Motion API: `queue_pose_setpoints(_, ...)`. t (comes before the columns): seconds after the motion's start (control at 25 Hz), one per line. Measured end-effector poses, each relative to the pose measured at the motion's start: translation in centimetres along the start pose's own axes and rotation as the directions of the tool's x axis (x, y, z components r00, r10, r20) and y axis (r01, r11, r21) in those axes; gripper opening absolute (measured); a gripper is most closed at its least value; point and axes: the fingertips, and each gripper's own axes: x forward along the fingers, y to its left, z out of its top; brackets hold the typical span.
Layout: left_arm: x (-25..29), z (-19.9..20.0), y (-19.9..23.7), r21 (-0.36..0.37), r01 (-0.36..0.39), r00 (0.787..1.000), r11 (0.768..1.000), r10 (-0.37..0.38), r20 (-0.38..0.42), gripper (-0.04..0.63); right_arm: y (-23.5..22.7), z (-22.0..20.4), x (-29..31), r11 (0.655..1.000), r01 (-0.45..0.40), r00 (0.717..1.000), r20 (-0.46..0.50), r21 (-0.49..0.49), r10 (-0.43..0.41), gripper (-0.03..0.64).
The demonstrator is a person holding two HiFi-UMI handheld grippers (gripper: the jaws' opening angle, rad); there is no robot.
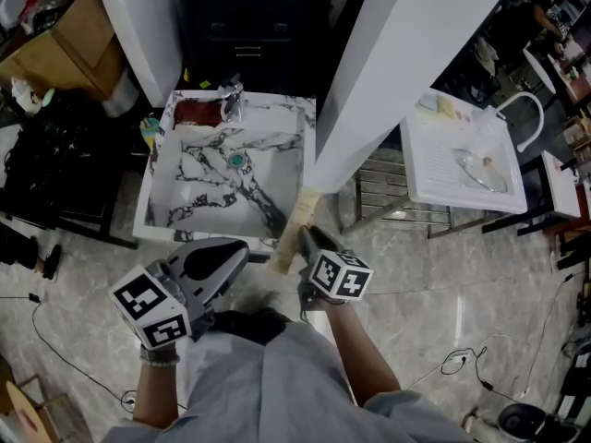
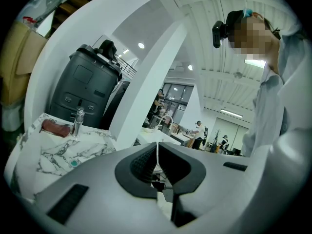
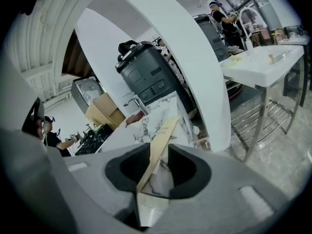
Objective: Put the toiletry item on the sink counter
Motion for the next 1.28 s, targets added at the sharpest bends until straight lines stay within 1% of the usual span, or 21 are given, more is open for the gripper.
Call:
queue_pose_setpoints(0.24, 0.5, 0.2, -0.1, 0.032, 0.002, 1.000, 0.999, -0.002, -0.005, 0.015, 1.2, 1.8, -1.2, 0.998, -0.013, 0.999, 0.050, -0.066, 0.017, 0.110)
queue_pose_setpoints(0.44, 0.7, 0.7, -0.5, 0.056, 0.007, 1.000, 0.998, -0.008, 0.010, 0.006, 2.8, 3.4, -2.5, 0.993, -0.036, 0.995, 0.087, -0.111, 0.046, 0.101)
queue_pose_setpoints(0.52, 0.7, 0.9, -0.7, 0.062, 0.012, 1.000, 0.998, -0.013, 0.015, 0.006, 3.8, 4.1, -3.2, 0.990, -0.054, 0.992, 0.104, -0.128, 0.068, 0.101)
queue_pose_setpoints(0.68, 0.8, 1.2, -0.9, 0.073, 0.023, 0.999, 0.997, -0.025, 0.024, 0.006, 6.2, 5.3, -4.5, 0.982, -0.118, 0.981, 0.135, -0.150, 0.139, 0.100)
queue_pose_setpoints(0.8, 0.7, 1.5, -1.1, 0.079, 0.026, 0.999, 0.996, -0.029, 0.033, 0.006, 7.6, 5.9, -5.6, 0.974, -0.140, 0.974, 0.153, -0.178, 0.168, 0.098)
queue_pose_setpoints(0.84, 0.7, 1.6, -1.1, 0.082, 0.027, 0.999, 0.996, -0.030, 0.036, 0.006, 8.0, 6.2, -6.0, 0.972, -0.142, 0.972, 0.161, -0.189, 0.173, 0.093)
queue_pose_setpoints(0.88, 0.7, 1.7, -1.2, 0.086, 0.028, 0.999, 0.996, -0.031, 0.039, 0.006, 8.3, 6.5, -6.3, 0.969, -0.140, 0.969, 0.173, -0.201, 0.176, 0.062)
queue_pose_setpoints(1.08, 0.7, 2.1, -1.5, 0.104, 0.034, 0.998, 0.994, -0.039, 0.047, 0.006, 9.8, 8.4, -8.3, 0.948, -0.104, 0.954, 0.241, -0.300, 0.181, 0.020)
queue_pose_setpoints(1.28, 0.6, 2.9, -1.9, 0.107, 0.036, 0.996, 0.994, -0.044, 0.075, 0.006, 11.0, 9.9, -9.9, 0.936, -0.118, 0.937, 0.274, -0.331, 0.215, 0.005)
